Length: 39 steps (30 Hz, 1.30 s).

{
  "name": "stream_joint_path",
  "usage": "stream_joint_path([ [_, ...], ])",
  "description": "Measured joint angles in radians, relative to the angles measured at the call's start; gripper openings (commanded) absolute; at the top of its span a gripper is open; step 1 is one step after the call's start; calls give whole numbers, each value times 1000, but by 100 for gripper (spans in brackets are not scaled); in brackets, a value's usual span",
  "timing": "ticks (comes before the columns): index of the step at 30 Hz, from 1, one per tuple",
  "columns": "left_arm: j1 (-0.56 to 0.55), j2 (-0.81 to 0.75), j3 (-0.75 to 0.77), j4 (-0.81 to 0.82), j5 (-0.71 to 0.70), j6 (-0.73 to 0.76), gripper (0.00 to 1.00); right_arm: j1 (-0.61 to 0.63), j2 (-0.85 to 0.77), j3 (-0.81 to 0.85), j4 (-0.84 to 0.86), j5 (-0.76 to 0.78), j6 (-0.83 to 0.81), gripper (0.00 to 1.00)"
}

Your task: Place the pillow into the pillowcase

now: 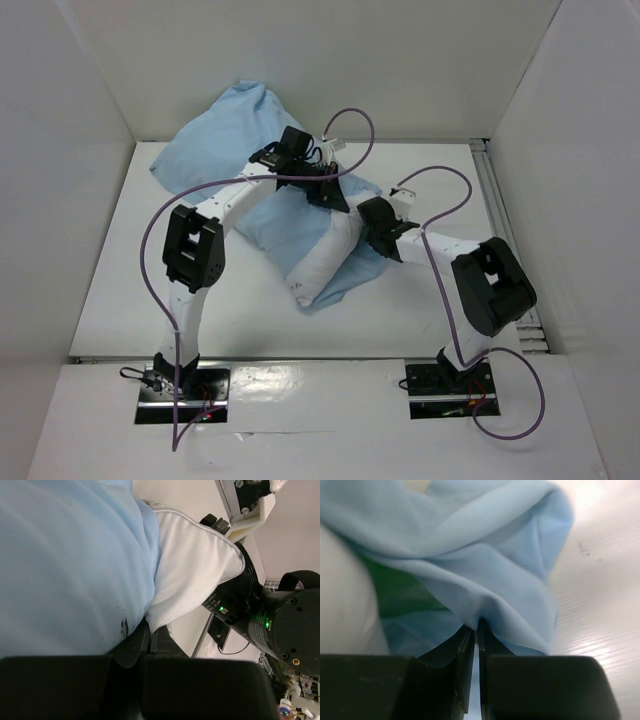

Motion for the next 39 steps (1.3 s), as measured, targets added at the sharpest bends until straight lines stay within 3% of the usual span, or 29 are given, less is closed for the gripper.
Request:
stream_joint_path([
  [4, 8, 0, -5, 0, 16, 0, 0, -10, 0, 2, -5, 61, 9, 0],
  [12, 13, -3, -16, -5, 18, 8, 0, -62, -78, -20, -18, 62, 18, 0],
  [17, 13, -3, -16, -16, 18, 34, 0, -151, -334, -95, 65, -159, 29, 0],
  [20, 12, -5, -16, -15, 30, 55, 0, -197, -401, -99, 119, -285, 29, 0],
  [34, -23, 4, 30, -78, -39, 114, 0, -259, -287, -39, 362, -682, 43, 0],
  [39, -25, 22, 54, -87, -60, 106, 0, -229, -280, -5, 377, -740, 31, 0],
])
